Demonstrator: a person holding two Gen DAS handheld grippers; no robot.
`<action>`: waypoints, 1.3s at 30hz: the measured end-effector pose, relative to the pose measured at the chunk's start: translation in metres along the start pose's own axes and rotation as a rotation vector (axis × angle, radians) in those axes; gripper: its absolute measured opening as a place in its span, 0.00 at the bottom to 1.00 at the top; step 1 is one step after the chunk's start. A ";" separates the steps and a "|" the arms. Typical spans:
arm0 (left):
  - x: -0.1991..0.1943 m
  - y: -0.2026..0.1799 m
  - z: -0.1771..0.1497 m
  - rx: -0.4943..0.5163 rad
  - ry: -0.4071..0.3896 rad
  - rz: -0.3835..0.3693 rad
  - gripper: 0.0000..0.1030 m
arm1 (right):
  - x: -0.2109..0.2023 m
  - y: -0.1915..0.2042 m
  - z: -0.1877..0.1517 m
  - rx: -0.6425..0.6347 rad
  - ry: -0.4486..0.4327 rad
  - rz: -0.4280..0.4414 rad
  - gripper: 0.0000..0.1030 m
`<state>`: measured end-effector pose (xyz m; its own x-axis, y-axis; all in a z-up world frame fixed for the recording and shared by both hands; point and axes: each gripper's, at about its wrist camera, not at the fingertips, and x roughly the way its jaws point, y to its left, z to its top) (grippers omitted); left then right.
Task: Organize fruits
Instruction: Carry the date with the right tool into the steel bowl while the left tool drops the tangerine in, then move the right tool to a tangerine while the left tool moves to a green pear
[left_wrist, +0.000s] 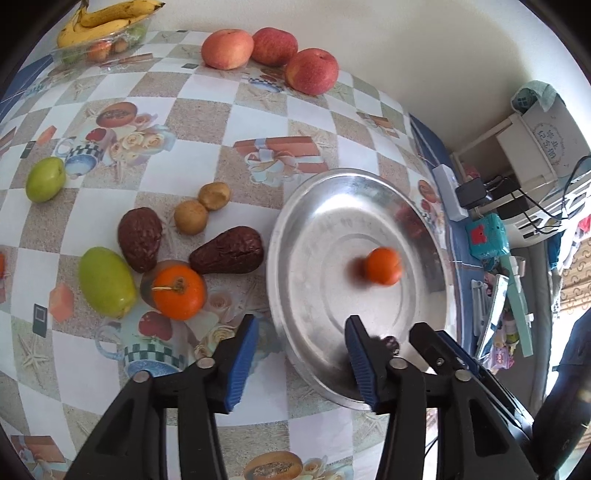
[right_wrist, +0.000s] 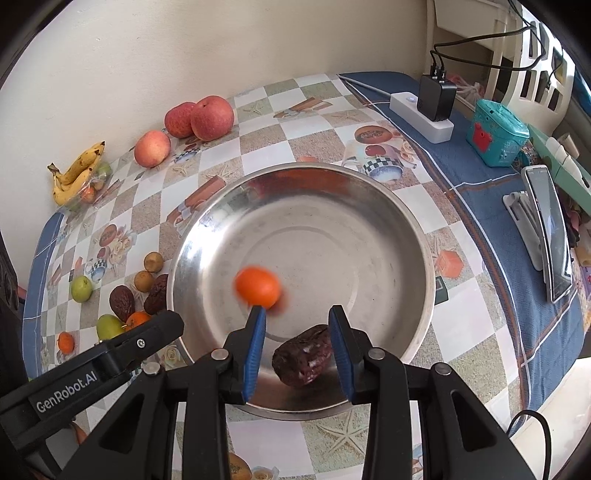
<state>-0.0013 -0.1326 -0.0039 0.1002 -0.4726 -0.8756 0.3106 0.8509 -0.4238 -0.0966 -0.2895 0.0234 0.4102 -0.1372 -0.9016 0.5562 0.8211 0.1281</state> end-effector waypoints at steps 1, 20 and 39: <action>-0.001 0.003 0.000 -0.009 0.000 0.020 0.66 | 0.000 -0.001 0.000 0.003 0.002 -0.002 0.36; -0.041 0.076 0.002 -0.122 -0.171 0.367 1.00 | 0.009 0.014 -0.006 -0.056 0.005 0.013 0.83; -0.074 0.142 0.011 -0.217 -0.234 0.516 1.00 | 0.003 0.049 -0.006 -0.167 -0.084 0.073 0.95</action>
<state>0.0456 0.0205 0.0036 0.3989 -0.0034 -0.9170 -0.0311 0.9994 -0.0173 -0.0723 -0.2465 0.0244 0.5081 -0.1135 -0.8538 0.3975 0.9103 0.1155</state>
